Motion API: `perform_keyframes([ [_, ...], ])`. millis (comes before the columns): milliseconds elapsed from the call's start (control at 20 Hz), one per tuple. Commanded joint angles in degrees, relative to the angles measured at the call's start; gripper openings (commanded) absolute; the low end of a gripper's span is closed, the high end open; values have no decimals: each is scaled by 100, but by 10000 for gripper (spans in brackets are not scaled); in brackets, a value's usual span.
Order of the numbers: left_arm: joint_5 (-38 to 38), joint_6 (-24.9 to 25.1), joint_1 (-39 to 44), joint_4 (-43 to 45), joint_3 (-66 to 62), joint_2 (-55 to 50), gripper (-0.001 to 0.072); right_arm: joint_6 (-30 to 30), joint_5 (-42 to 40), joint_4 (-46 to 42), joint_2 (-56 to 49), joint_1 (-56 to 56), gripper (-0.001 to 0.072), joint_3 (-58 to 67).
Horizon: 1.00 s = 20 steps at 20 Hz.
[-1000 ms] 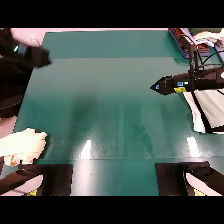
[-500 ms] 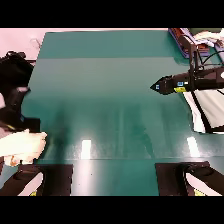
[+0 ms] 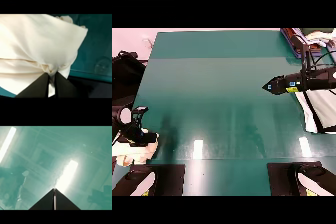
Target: Fold the shirts.
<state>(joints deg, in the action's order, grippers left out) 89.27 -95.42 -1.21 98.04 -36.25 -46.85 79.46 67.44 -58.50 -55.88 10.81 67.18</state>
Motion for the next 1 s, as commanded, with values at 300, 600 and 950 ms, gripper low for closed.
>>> perform_keyframes([
  [300, -258, -37, 1255, -129, -3512, 0, 23, 4, 2, -2, 4, 0, 15, 1248],
  [600, -1045, 15, 3086, -243, -5624, -509, 22, 4, -55, -24, -2, -4, 14, 2605],
  [950, -1617, 798, 4732, -964, -6857, -3110, 26, 166, 122, 2, 0, -741, 14, 3460],
])
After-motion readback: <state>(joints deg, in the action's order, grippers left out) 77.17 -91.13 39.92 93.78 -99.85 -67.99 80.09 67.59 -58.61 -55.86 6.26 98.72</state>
